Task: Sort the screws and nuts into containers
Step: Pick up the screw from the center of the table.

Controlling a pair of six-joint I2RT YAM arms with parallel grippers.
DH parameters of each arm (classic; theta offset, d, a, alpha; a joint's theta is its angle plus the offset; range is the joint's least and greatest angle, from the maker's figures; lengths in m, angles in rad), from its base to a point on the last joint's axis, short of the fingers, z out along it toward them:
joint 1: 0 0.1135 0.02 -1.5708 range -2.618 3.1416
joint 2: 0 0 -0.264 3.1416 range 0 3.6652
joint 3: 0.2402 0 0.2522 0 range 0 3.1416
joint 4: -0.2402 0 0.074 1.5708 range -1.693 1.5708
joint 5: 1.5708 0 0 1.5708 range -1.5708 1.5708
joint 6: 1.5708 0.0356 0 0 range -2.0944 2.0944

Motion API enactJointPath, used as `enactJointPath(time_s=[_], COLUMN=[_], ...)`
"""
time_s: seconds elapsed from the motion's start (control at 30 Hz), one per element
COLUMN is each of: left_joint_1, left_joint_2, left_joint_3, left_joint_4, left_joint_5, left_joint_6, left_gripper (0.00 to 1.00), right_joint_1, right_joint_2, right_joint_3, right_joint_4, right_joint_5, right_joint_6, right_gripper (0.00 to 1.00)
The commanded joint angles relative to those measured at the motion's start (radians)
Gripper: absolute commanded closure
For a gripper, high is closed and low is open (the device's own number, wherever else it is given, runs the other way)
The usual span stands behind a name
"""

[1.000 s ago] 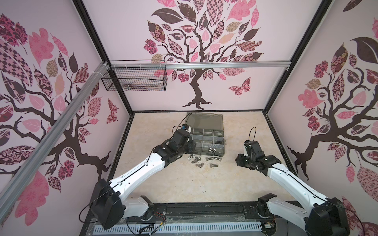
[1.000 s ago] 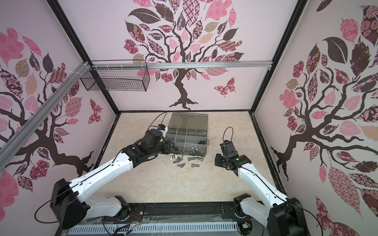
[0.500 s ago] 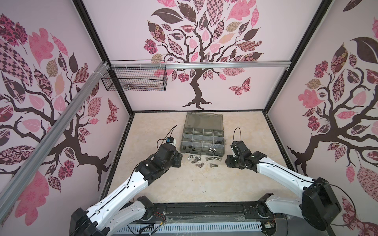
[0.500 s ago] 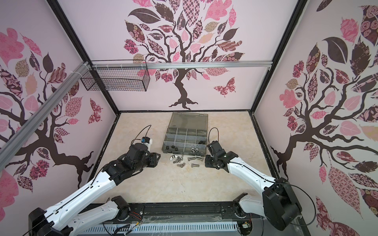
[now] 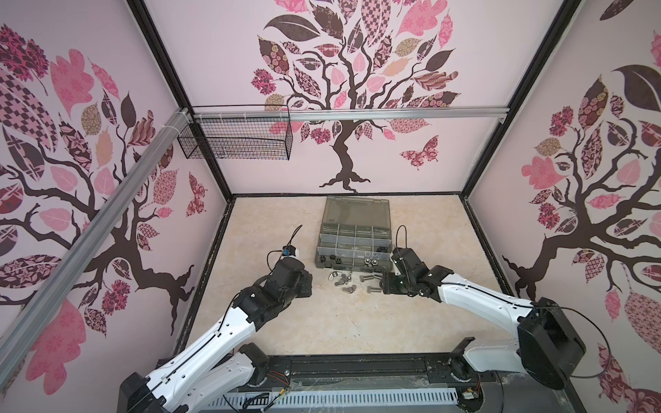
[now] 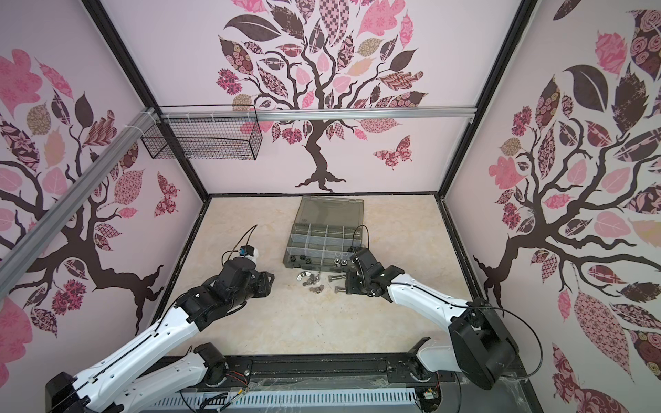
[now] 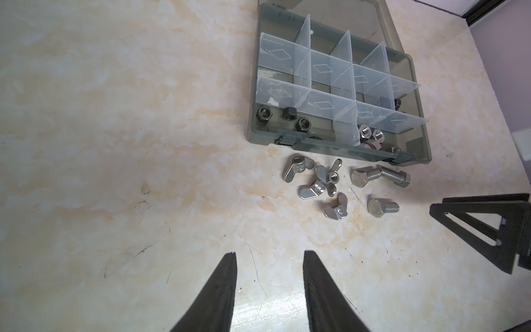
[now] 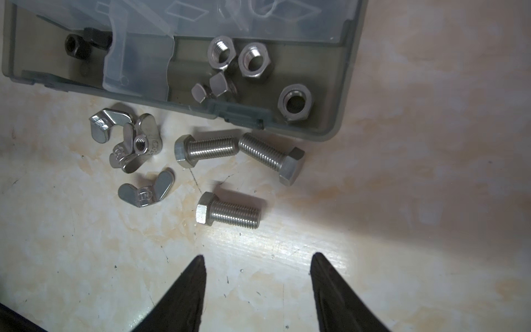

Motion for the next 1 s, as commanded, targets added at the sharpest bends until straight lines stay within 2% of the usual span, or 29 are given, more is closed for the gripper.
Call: enactJointPath(time_s=[0.0,0.1,0.43,0.97], left_joint_1=[0.005,0.005,0.006,0.005], left_joint_2=[-0.051,-0.109,-0.222,-0.203], left_joint_3=[-0.029,-0.053,-0.083,-0.131], left_joint_4=[-0.042,-0.048,-0.085,-0.012], left_joint_5=[-0.027,-0.031,0.02,0.067], left_joint_6=[-0.041,-0.053,-0.039,-0.039], left_gripper=[0.58,0.58,0.58,0.57], right_joint_1=[0.053,0.084,0.09,0.125], right_joint_2=[0.056,0.108,0.195,0.312], right_joint_3=[0.041,0.078,0.147,0.214], right_joint_4=[0.004,-0.008,-0.077,-0.101], right_joint_5=[0.013,0.035,0.111,0.124], right_joint_6=[0.018,0.025,0.033,0.055], right_gripper=[0.37,0.36,0.32,0.29])
